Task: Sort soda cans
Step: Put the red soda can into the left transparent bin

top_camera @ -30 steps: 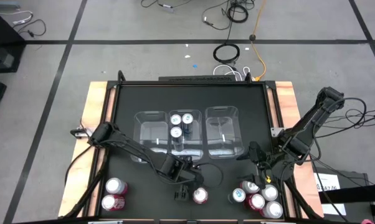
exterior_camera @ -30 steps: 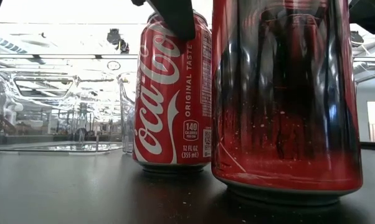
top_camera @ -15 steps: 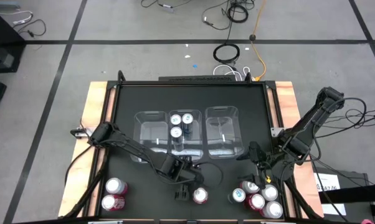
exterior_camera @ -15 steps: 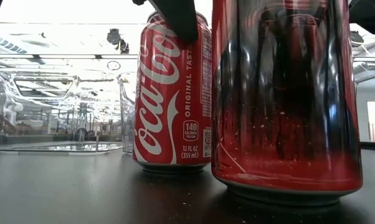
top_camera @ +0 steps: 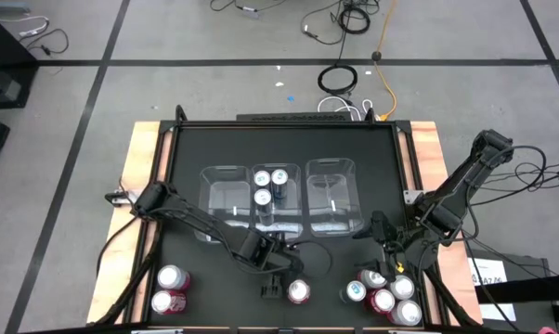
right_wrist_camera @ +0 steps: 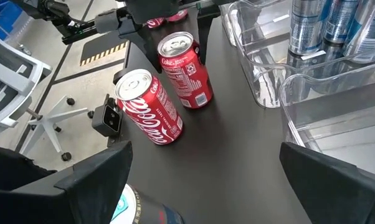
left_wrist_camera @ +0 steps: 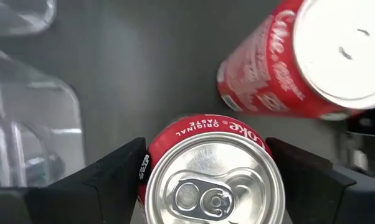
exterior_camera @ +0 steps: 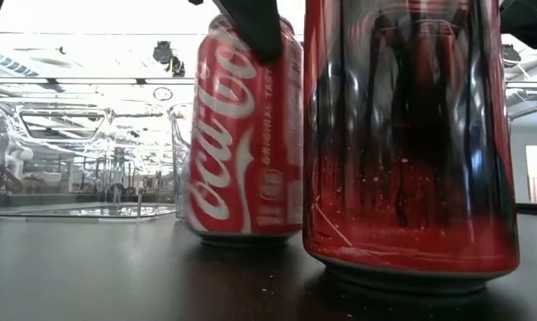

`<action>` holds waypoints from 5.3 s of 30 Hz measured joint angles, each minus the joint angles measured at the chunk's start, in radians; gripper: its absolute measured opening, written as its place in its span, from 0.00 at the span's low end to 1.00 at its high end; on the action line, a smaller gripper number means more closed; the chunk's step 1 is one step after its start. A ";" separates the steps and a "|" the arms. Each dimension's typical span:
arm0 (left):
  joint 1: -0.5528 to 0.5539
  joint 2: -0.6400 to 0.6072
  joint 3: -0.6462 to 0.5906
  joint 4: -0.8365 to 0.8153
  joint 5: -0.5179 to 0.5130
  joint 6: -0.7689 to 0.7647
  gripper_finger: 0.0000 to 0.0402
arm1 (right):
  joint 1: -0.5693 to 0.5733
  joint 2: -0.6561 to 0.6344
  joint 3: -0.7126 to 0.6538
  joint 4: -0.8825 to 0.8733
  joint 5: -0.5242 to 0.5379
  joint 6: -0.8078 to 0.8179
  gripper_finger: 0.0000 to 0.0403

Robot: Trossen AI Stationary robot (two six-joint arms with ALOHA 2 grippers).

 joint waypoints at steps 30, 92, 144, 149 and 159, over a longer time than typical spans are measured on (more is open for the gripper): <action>-0.019 -0.437 0.001 -0.575 -0.292 -0.442 0.79 | 0.000 0.000 0.000 -0.006 0.000 -0.014 0.99; 0.760 -0.572 -0.712 0.061 0.029 0.400 0.83 | -0.003 0.000 0.000 0.015 0.219 0.270 0.99; 0.680 -0.751 -0.579 -0.322 0.058 0.042 0.99 | -0.003 0.000 0.000 0.038 0.209 0.203 0.99; 0.541 -0.863 -0.579 -0.332 0.050 -0.206 0.99 | -0.003 0.000 0.000 0.039 0.198 0.179 0.99; 0.098 -0.873 -0.579 -0.329 -0.098 -0.824 0.99 | -0.003 0.000 0.000 0.045 0.103 0.158 0.99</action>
